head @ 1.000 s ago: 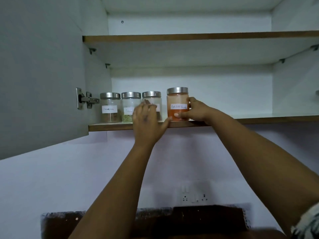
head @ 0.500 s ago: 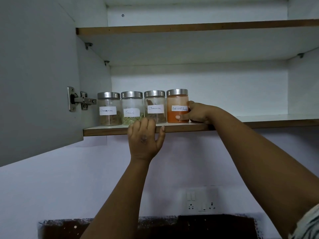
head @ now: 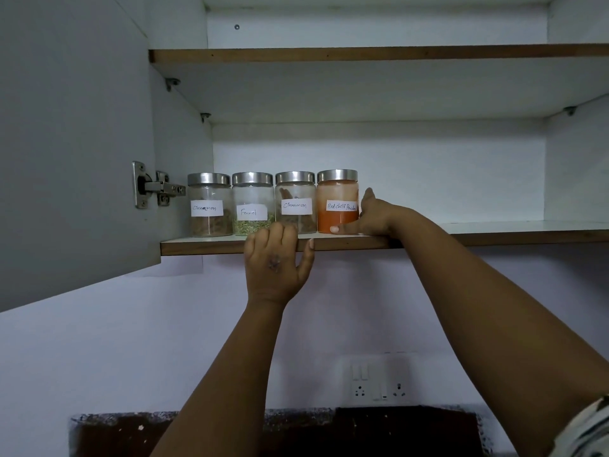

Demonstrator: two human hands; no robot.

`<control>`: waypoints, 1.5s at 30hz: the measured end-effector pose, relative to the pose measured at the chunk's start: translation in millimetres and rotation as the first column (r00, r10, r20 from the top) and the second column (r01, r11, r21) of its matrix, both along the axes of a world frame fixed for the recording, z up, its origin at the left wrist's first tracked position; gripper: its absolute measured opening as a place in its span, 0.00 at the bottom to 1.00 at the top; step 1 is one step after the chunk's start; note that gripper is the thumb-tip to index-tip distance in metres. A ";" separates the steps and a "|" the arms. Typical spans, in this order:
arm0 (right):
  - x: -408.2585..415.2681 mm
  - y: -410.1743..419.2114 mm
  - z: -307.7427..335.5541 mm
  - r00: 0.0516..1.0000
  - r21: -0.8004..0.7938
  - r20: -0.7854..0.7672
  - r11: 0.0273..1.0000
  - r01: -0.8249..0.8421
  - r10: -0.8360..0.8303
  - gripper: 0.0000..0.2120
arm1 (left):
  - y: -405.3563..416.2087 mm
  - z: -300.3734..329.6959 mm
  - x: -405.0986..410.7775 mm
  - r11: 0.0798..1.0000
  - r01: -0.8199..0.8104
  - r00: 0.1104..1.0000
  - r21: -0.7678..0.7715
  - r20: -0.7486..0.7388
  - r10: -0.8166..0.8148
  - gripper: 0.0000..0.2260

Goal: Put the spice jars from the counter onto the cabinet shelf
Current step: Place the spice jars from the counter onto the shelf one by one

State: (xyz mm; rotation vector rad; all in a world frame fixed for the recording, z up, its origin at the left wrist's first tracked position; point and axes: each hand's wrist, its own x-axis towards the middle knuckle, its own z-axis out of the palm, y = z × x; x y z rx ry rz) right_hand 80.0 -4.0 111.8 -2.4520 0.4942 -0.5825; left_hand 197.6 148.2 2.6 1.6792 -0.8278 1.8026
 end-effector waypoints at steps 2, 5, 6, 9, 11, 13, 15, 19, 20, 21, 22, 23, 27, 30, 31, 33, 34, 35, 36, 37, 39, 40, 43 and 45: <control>-0.9 5.3 -3.3 1.000 0.008 0.004 1.000 0.022 -0.022 0.57 | 1.1 0.0 -1.7 1.000 0.004 1.000 0.008 -0.016 -0.004 0.15; -3.7 9.2 -18.3 0.983 -0.132 -0.002 0.975 0.181 -0.183 0.50 | 3.7 -1.6 -4.5 0.999 0.029 0.999 0.022 -0.031 -0.029 0.14; -7.4 10.7 -24.0 0.966 -0.229 0.003 0.940 0.254 -0.260 0.47 | 5.4 -2.0 -5.8 0.999 0.036 0.999 0.031 -0.039 -0.035 0.14; -23.3 16.9 -39.1 0.923 -0.448 0.093 0.812 0.373 -0.373 0.37 | 11.2 -2.2 -9.5 0.995 0.042 0.997 0.086 -0.064 -0.037 0.15; -33.6 19.2 -51.7 0.916 -0.497 0.187 0.769 0.401 -0.356 0.29 | 14.6 -2.0 -10.3 0.991 0.058 0.995 0.123 -0.085 -0.048 0.15; -43.7 20.2 -69.6 0.908 -0.504 0.290 0.759 0.413 -0.301 0.24 | 17.3 -4.6 -13.0 0.988 0.092 0.990 0.123 -0.119 -0.077 0.15; -53.6 19.1 -92.5 0.890 -0.508 0.396 0.754 0.416 -0.225 0.21 | 19.3 -10.0 -21.2 0.986 0.138 0.978 0.090 -0.171 -0.121 0.17; -78.3 30.7 -139.4 0.849 -0.362 0.526 0.893 0.265 -0.039 0.24 | 25.0 -35.7 -51.5 0.973 0.230 0.920 -0.016 -0.323 -0.223 0.23; -85.7 36.7 -152.0 0.840 -0.288 0.543 0.938 0.194 -0.007 0.23 | 26.2 -47.0 -60.5 0.969 0.247 0.904 -0.023 -0.354 -0.240 0.25; -93.1 41.5 -167.1 0.841 -0.242 0.540 0.960 0.139 0.014 0.22 | 26.6 -61.4 -69.5 0.965 0.263 0.889 -0.017 -0.384 -0.249 0.26; -101.4 44.5 -183.9 0.857 -0.241 0.514 0.962 0.125 0.017 0.22 | 26.2 -78.7 -78.9 0.960 0.279 0.872 -0.005 -0.418 -0.256 0.27; -110.2 45.4 -201.9 0.880 -0.275 0.475 0.950 0.151 -0.002 0.22 | 25.5 -98.3 -88.7 0.955 0.297 0.848 0.005 -0.461 -0.262 0.28; -151.9 31.6 -284.6 0.946 -0.291 0.293 0.929 0.228 -0.140 0.21 | 18.1 -193.0 -131.8 0.941 0.334 0.734 0.049 -0.640 -0.227 0.29; -194.2 20.3 -342.4 0.970 -0.168 0.098 0.957 0.235 -0.221 0.21 | 14.1 -267.5 -174.5 0.910 0.382 0.623 0.161 -0.772 -0.125 0.32; -211.0 18.2 -359.6 0.970 -0.150 0.037 0.958 0.243 -0.240 0.21 | 13.9 -290.6 -190.6 0.893 0.406 0.583 0.196 -0.807 -0.088 0.33; -243.7 16.4 -391.8 0.963 -0.174 -0.039 0.950 0.258 -0.268 0.22 | 16.3 -333.9 -224.1 0.855 0.467 0.478 0.225 -0.878 -0.030 0.36; -257.5 16.9 -407.9 0.960 -0.199 -0.062 0.946 0.257 -0.274 0.23 | 18.4 -352.0 -240.9 0.832 0.506 0.403 0.228 -0.915 0.006 0.37; -269.9 18.8 -424.2 0.958 -0.204 -0.095 0.947 0.248 -0.271 0.24 | 21.2 -367.2 -257.4 0.804 0.548 0.323 0.232 -0.945 0.053 0.39; -279.8 22.2 -440.5 0.955 -0.186 -0.138 0.954 0.236 -0.263 0.24 | 24.1 -380.4 -272.4 0.777 0.582 0.259 0.240 -0.960 0.103 0.39; -288.1 26.4 -456.7 0.953 -0.166 -0.175 0.961 0.220 -0.249 0.24 | 27.3 -391.5 -286.3 0.753 0.604 0.227 0.262 -0.962 0.153 0.40; -300.6 36.2 -484.0 0.944 -0.129 -0.260 0.976 0.176 -0.205 0.23 | 34.7 -406.6 -312.2 0.704 0.637 0.210 0.315 -0.949 0.235 0.39; -304.9 41.9 -493.9 0.938 -0.111 -0.301 0.983 0.144 -0.171 0.23 | 38.4 -413.0 -322.7 0.689 0.645 0.213 0.330 -0.944 0.253 0.39; -313.1 56.8 -515.8 0.927 -0.103 -0.371 0.995 0.016 -0.053 0.28 | 52.0 -426.7 -344.6 0.694 0.641 0.193 0.329 -0.944 0.269 0.38; -315.7 65.3 -525.6 0.921 -0.127 -0.389 0.990 -0.060 0.006 0.31 | 62.8 -434.9 -353.4 0.700 0.640 0.137 0.316 -0.944 0.301 0.38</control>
